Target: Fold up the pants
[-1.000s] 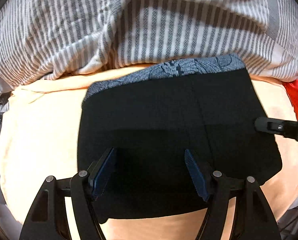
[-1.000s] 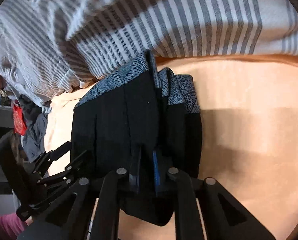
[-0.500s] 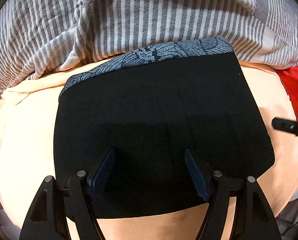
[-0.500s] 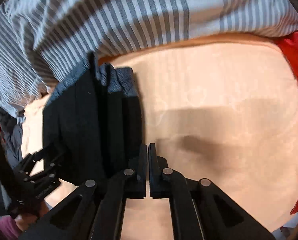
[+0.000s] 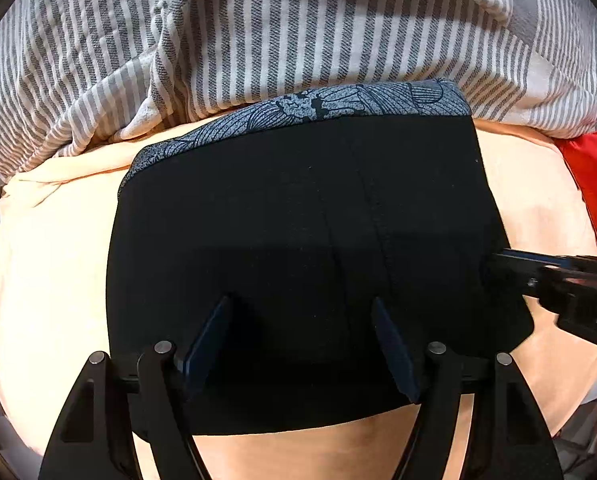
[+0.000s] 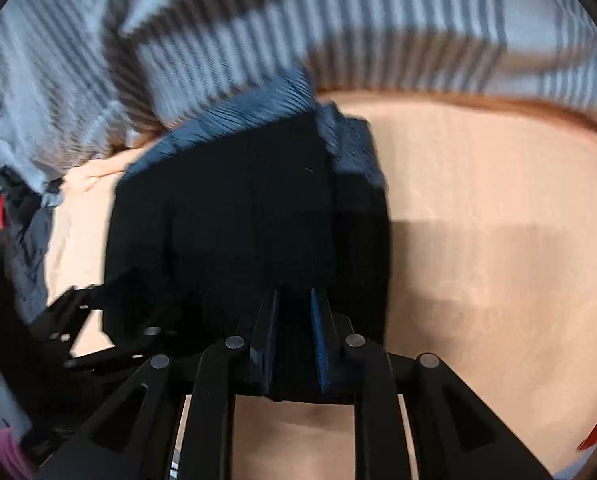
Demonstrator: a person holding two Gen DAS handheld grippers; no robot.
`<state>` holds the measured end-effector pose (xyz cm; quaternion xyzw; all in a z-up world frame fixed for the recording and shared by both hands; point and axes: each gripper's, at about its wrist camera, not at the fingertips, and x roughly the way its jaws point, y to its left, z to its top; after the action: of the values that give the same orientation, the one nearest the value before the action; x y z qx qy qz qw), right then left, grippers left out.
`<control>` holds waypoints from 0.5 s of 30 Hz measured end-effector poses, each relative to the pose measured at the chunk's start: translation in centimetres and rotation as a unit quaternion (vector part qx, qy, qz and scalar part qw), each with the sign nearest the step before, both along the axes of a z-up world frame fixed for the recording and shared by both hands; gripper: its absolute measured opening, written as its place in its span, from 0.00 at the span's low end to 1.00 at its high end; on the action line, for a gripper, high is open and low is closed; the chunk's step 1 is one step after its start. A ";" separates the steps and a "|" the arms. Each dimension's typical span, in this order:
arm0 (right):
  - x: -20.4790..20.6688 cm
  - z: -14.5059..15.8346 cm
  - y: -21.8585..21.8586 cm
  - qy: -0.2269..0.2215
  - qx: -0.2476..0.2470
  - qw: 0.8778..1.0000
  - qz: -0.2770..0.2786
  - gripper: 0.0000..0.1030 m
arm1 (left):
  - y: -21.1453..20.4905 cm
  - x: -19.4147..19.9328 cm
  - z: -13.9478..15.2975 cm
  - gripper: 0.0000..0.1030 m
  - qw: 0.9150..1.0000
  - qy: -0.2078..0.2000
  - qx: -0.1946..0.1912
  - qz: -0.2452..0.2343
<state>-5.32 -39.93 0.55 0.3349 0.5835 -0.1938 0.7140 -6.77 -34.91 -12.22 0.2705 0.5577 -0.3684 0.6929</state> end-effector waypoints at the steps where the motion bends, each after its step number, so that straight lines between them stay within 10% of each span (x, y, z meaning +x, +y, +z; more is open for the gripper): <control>1: -0.1 -0.3 -0.1 -0.001 0.003 1.000 -0.004 0.17 | 0.0 -0.1 0.0 0.71 1.000 -0.003 0.001 -0.001; 15: -0.8 -0.2 0.1 -0.006 -0.005 1.000 -0.019 0.18 | 1.3 1.0 1.1 0.72 0.999 0.026 -0.008 0.018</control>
<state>-6.11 -39.82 0.37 0.3434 0.5719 -0.2089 0.7151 -5.79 -33.62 -11.14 0.2451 0.5775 -0.3670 0.6869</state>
